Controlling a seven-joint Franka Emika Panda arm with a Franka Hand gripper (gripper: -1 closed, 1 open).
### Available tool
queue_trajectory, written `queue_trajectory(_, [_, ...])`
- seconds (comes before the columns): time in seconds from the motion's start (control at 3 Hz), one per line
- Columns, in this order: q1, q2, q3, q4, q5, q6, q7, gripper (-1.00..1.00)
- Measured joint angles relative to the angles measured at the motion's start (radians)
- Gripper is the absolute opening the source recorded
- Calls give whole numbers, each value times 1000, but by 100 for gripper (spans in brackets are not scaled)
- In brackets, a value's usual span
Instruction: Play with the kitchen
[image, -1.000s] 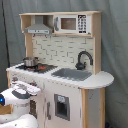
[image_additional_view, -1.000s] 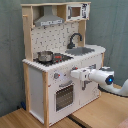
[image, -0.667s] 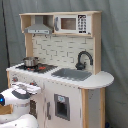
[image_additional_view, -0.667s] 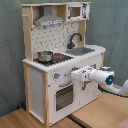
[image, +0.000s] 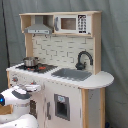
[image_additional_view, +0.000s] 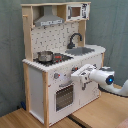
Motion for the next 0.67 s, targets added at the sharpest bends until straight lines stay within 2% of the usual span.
queue_trajectory(0.33, [1, -1, -1, 1, 4, 1, -35, -100])
queue_trajectory(0.67, [2, -1, -1, 2, 5, 1, -34, 100])
